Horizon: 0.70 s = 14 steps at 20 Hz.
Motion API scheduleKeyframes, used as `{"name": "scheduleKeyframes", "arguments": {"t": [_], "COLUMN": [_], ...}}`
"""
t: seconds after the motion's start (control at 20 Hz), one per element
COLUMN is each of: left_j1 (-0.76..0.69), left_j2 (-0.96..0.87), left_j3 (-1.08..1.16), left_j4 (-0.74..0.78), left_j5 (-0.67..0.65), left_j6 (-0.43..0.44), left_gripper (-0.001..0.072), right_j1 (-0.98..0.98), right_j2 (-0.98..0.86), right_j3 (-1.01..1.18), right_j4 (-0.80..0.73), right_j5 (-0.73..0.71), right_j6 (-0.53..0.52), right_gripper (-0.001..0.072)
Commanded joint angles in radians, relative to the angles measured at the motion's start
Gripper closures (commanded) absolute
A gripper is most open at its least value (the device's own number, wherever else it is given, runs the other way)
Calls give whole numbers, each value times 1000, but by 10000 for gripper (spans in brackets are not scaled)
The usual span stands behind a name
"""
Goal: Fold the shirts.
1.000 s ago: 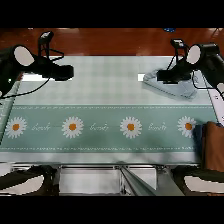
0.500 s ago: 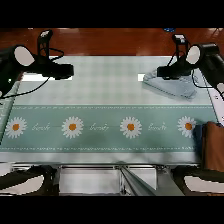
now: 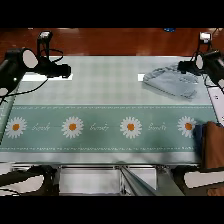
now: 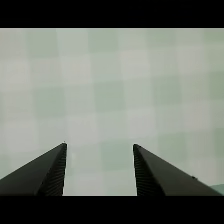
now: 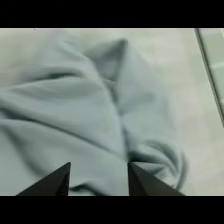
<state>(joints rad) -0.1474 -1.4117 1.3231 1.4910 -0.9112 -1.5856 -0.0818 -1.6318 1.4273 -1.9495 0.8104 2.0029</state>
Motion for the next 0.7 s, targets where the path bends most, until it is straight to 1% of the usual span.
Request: {"name": "scheduleKeyframes", "arguments": {"t": [0.0,0.1,0.2,0.25,0.3,0.35,0.45,0.55,0.65], "left_j1": [4,3,4,4,5,14,66,123,161], "left_j2": [-8,-15,-28,-34,-35,-33,-31,-8,73], "left_j3": [0,0,0,0,1,16,106,198,207], "left_j4": [16,9,-31,-58,-60,-46,-44,-50,-135], "left_j5": [6,6,2,-8,-22,-54,-206,-340,-361], "left_j6": [-18,-35,-35,-35,-25,0,2,16,83], "left_gripper": [200,200,200,200,200,200,200,200,200], "right_j1": [-110,-130,-127,-122,-122,-122,-122,-122,-122], "right_j2": [-93,-137,-175,-183,-182,-172,-135,-63,39], "right_j3": [1,1,1,1,2,16,88,184,274], "right_j4": [112,177,217,243,267,303,320,346,414], "right_j5": [-7,5,29,46,58,84,152,192,180], "right_j6": [-34,-93,-144,-171,-205,-260,-340,-379,-399], "right_gripper": [298,298,306,361,530,681,685,685,685]}}
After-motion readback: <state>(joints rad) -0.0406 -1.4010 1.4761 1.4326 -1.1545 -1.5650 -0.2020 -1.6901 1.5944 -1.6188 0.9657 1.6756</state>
